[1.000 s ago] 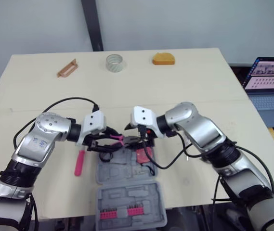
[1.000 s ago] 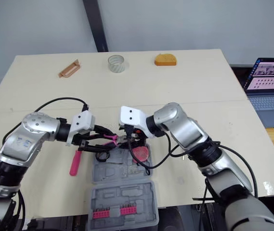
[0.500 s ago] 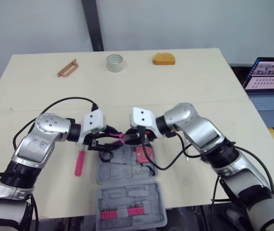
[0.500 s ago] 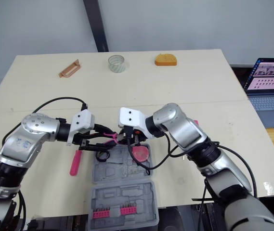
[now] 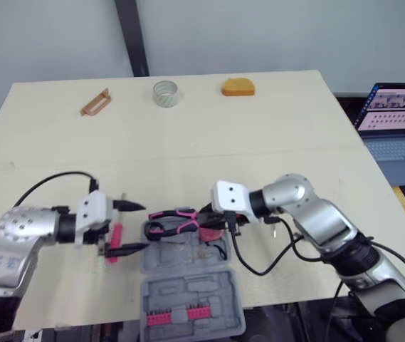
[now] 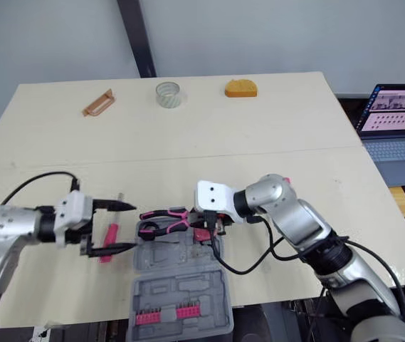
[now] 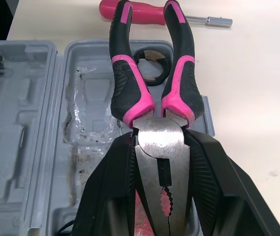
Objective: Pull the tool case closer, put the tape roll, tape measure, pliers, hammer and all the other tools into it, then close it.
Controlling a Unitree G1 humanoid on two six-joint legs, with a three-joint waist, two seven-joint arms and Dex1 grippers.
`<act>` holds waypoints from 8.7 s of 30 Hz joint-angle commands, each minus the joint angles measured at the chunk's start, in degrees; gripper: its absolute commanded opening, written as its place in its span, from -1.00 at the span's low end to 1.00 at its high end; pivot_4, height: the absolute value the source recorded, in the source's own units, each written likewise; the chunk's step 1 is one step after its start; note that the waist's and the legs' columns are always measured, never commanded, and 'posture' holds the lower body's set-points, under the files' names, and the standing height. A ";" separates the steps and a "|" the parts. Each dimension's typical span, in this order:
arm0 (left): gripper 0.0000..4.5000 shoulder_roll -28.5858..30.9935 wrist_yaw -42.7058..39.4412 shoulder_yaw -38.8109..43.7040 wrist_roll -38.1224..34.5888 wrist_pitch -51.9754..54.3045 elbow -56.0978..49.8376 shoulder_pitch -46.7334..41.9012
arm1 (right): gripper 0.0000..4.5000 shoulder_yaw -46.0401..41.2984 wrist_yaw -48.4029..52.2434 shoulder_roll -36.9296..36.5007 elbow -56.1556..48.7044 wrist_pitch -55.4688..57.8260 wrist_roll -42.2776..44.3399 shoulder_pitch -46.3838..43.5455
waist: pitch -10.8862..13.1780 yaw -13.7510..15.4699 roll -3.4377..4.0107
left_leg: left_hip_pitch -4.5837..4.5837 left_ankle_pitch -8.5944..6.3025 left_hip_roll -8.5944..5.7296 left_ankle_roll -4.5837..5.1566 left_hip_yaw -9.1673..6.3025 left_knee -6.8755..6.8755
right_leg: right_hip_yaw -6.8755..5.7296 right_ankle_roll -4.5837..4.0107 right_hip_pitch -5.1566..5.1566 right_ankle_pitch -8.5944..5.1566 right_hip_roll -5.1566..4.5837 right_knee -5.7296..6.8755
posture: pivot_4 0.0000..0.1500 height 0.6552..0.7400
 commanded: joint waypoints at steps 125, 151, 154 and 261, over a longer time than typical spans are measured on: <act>1.00 -1.53 3.92 3.72 2.85 -20.12 9.38 13.00 | -0.99 7.43 -6.47 14.34 25.16 -22.56 -11.45 12.16 | -0.17 0.37 -0.08 | 0.34 -0.08 0.11 0.02 0.40 -0.07 | -0.06 -0.13 0.04 0.06 0.00 0.07 | 1.00 1.00; 1.00 -1.25 4.46 2.79 2.80 -19.94 10.63 12.51 | -0.99 10.98 -5.94 13.00 29.40 -16.27 -14.62 12.77 | -1.88 0.63 0.23 | 1.45 -0.17 0.15 -0.02 0.54 -0.76 | -0.08 -0.23 0.90 0.01 0.00 -0.15 | 1.00 1.00; 1.00 -1.31 4.78 2.78 2.60 -19.00 10.37 12.69 | -0.99 7.21 -5.74 15.00 27.39 -18.48 -9.59 13.04 | -1.87 0.65 0.23 | 1.45 -0.17 0.15 -0.02 0.54 -0.76 | -0.08 -0.24 0.90 0.01 0.00 -0.16 | 1.00 1.00; -1.00 -1.14 16.66 -22.06 14.51 15.56 -8.38 2.65 | -0.99 -3.83 -0.65 -8.29 -1.75 1.08 2.69 22.43 | -0.85 2.44 0.09 | 1.21 -0.43 0.21 0.14 0.94 -0.35 | -0.03 -0.26 0.79 0.11 0.00 -0.50 | 1.00 1.00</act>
